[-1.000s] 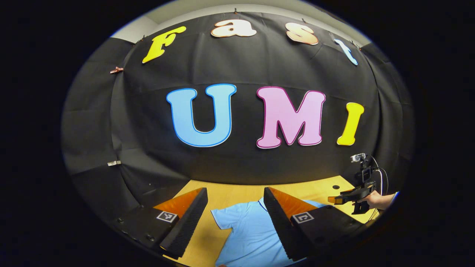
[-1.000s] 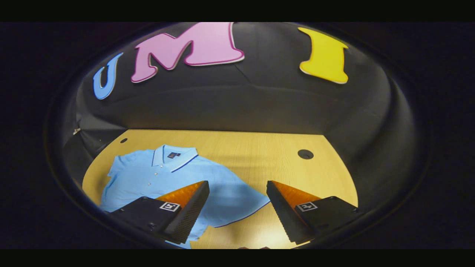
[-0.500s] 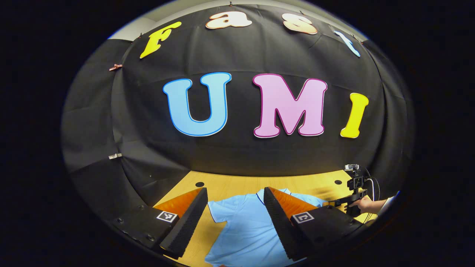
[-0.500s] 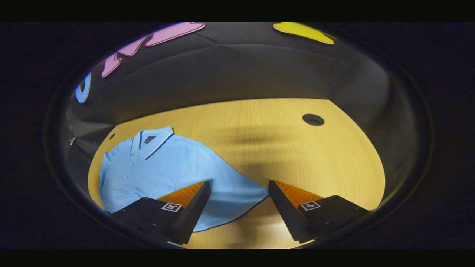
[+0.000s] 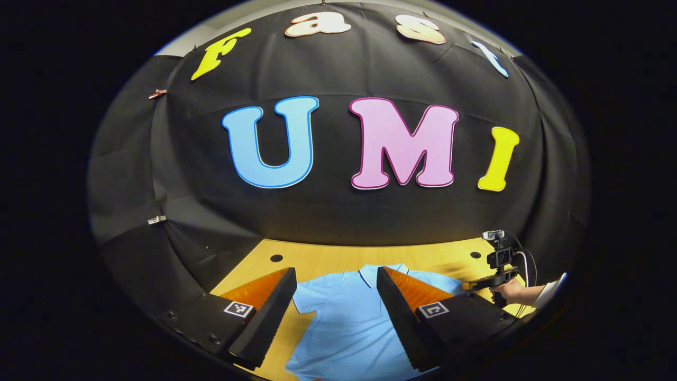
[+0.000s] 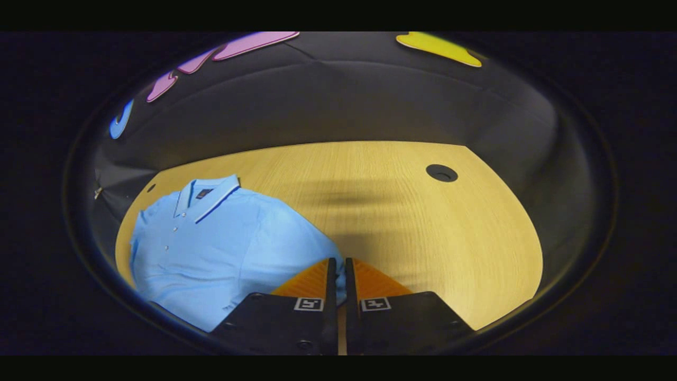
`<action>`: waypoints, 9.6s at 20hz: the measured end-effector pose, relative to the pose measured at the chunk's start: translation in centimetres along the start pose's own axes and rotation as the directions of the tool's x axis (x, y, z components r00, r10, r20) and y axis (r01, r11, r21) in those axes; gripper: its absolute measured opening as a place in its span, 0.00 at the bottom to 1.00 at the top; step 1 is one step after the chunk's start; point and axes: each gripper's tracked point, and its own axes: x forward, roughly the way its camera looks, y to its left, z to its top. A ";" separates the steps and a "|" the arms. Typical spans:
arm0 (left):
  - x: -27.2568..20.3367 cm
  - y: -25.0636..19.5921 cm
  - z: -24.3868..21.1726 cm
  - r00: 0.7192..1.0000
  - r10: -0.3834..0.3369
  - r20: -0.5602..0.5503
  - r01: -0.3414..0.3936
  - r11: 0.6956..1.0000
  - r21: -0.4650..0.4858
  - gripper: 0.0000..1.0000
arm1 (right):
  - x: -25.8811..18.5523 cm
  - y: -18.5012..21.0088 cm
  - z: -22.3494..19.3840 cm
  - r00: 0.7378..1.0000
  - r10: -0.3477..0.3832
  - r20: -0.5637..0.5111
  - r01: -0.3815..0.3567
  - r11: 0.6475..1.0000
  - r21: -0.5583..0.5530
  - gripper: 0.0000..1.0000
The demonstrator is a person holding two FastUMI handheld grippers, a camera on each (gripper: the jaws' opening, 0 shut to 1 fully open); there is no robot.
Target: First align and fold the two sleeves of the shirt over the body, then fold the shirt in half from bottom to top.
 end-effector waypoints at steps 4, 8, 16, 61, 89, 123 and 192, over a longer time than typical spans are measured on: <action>-0.2 1.5 -0.5 1.000 -0.008 -0.004 0.008 1.000 -0.005 0.97 | -1.8 3.8 2.5 0.994 0.085 0.064 -0.088 0.995 0.052 0.11; -0.2 3.2 -0.5 1.000 -0.008 0.001 0.008 1.000 -0.030 0.97 | -4.3 10.1 5.7 0.968 0.210 0.134 -0.222 0.971 0.085 0.08; 0.8 6.6 -2.0 0.999 0.010 -0.036 -0.012 0.999 -0.048 0.97 | -1.2 17.0 1.8 0.957 0.289 0.025 -0.289 0.957 -0.004 0.17; 32.6 12.2 -27.2 0.799 0.074 -0.597 -0.157 0.983 -0.089 0.78 | -16.4 7.0 -0.9 0.954 0.242 0.175 -0.280 0.930 0.241 0.96; 21.9 -1.8 -21.2 0.737 -0.344 -0.582 0.374 0.925 -0.072 0.99 | -18.1 8.9 -4.6 0.960 0.232 0.156 -0.260 0.945 0.197 0.96; -7.1 6.7 -36.1 0.361 -0.588 -0.724 0.264 0.809 -0.525 0.96 | -24.7 14.3 -28.1 0.793 0.540 -0.283 -0.194 0.664 0.723 0.92; 38.6 1.7 -18.0 0.880 -0.035 -0.474 0.064 0.997 0.046 0.77 | 7.6 12.8 13.3 0.952 0.240 0.188 -0.280 0.933 0.225 0.33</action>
